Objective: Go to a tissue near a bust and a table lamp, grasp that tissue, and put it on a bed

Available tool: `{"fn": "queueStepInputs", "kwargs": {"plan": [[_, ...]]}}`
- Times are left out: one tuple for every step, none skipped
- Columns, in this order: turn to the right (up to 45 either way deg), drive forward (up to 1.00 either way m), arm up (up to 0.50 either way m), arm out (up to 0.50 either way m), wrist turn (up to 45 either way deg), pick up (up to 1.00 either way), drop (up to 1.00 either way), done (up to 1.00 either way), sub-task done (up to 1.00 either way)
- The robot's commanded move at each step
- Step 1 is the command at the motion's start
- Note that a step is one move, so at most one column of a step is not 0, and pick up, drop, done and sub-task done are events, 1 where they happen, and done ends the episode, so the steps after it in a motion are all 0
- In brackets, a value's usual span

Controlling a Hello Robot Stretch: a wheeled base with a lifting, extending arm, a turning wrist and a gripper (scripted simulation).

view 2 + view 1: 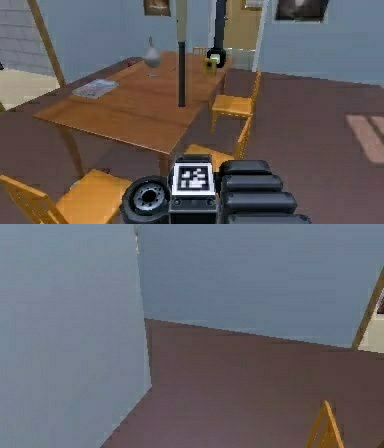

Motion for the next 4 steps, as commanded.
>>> {"fn": "queueStepInputs", "kwargs": {"plan": [[0.0,1.00,0.00,0.00,0.0,0.00,0.00,0.00,0.00],[-3.0,0.00,0.00,0.00,0.0,0.00,0.00,0.00,0.00],[12.0,0.00,0.00,0.00,0.0,0.00,0.00,0.00,0.00],[0.0,0.75,0.00,0.00,0.0,0.00,0.00,0.00,0.00]]}}
